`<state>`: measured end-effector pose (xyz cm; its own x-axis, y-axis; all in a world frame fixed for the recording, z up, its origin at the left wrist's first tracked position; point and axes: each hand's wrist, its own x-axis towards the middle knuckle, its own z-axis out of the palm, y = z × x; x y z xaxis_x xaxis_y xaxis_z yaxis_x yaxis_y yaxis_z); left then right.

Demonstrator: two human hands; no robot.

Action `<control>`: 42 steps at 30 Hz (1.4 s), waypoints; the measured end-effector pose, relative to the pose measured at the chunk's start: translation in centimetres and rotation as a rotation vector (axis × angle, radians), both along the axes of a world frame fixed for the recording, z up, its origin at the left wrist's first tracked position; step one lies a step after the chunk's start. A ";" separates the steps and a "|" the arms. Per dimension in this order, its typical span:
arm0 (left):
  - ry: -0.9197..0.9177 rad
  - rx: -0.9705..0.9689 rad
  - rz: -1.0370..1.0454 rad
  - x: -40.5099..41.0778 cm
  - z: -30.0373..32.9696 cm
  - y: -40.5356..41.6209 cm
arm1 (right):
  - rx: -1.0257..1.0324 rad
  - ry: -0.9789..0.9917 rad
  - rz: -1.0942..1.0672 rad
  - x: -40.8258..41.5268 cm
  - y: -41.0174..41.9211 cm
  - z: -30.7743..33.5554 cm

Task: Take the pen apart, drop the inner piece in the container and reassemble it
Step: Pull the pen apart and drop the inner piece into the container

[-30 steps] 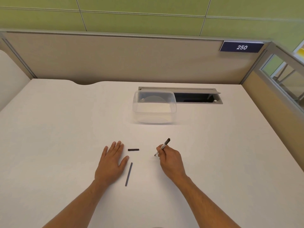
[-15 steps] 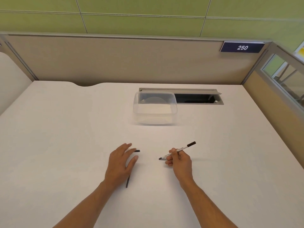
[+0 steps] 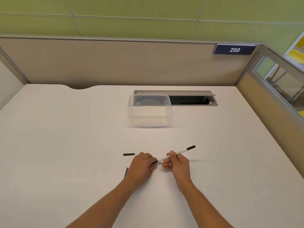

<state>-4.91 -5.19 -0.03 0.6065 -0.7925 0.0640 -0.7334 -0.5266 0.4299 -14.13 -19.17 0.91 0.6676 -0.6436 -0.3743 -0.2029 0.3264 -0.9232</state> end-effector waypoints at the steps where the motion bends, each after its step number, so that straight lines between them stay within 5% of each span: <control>1: -0.008 -0.009 0.005 0.0 0.0 0.1 | 0.006 -0.003 0.003 0.1 0.0 0.1; 14: 0.020 -0.106 0.159 1.2 1.2 2.9 | -0.128 -0.010 -0.030 0.3 -1.6 0.7; 24: 0.036 -0.154 0.312 3.2 2.2 2.4 | -0.872 0.349 0.232 0.3 -1.1 -0.8; 31: 0.004 -0.191 0.333 5.8 3.9 0.2 | -1.189 0.563 0.380 0.9 -0.7 -1.9; 42: -0.093 -0.152 0.378 12.8 7.5 -5.6 | -1.233 0.564 0.362 1.2 -0.8 -2.4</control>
<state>7.88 -10.77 7.45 0.8391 -0.4921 0.2317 -0.5399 -0.7019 0.4646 -12.91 -19.97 -1.51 0.8162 -0.5772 0.0278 -0.5351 -0.7730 -0.3408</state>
